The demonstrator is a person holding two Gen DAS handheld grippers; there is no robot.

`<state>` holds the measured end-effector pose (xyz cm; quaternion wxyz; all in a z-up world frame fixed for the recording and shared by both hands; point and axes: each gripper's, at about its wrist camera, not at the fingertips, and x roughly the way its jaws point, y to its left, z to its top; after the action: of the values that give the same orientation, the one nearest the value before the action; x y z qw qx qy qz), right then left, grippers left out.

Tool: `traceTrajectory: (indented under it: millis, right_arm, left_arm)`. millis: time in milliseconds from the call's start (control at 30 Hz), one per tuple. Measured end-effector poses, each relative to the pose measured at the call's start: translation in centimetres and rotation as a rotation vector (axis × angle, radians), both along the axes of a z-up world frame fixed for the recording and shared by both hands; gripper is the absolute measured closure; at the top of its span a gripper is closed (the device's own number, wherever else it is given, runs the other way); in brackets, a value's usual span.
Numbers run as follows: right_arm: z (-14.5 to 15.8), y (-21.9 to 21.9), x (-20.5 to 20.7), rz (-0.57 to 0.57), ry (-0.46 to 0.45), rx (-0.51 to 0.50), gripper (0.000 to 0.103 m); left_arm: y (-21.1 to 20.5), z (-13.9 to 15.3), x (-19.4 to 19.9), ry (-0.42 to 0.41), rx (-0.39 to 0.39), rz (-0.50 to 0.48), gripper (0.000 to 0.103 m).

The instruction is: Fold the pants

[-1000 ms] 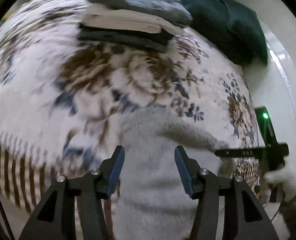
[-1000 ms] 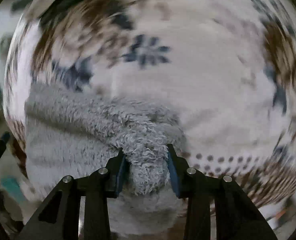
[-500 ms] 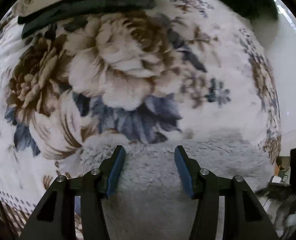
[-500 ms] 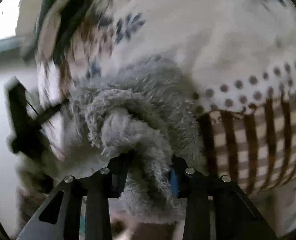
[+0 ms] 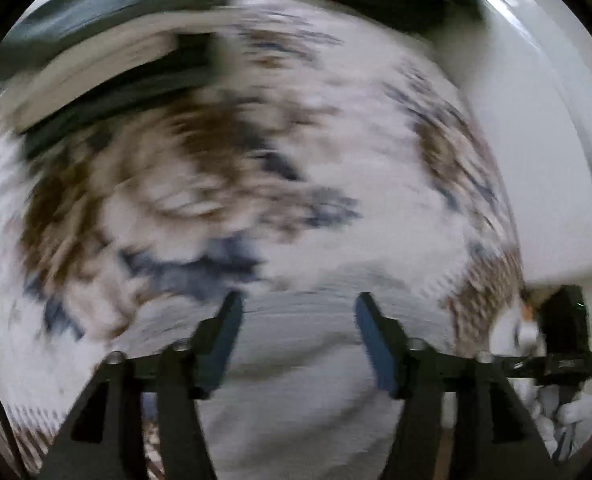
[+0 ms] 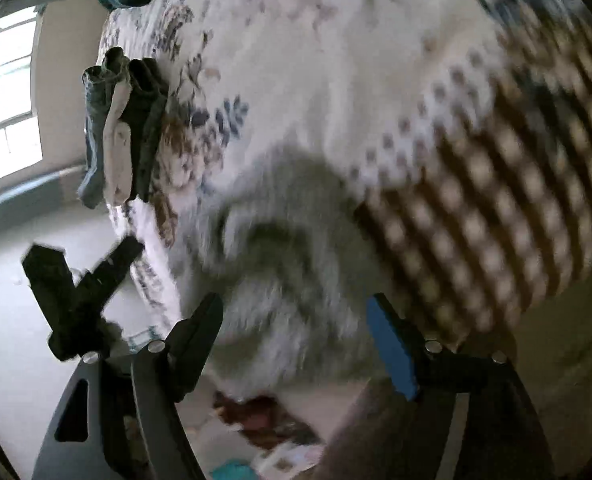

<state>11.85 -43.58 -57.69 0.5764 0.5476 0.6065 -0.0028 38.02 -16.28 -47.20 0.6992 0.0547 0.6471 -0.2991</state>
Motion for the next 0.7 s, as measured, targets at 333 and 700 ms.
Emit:
traceTrajectory:
  millis: [333,700]
  right_arm:
    - [-3.7,9.8,-2.1,-0.014,0.095,0.000,0.091]
    - [-5.3,9.9,-5.7,-0.065,0.151,0.006,0.091]
  left_arm:
    - [-12.0,-8.5,-3.6,-0.021,0.269,-0.570,0.041]
    - [-11.0,-9.9,-0.4,0.069,0.214,-0.439,0.041]
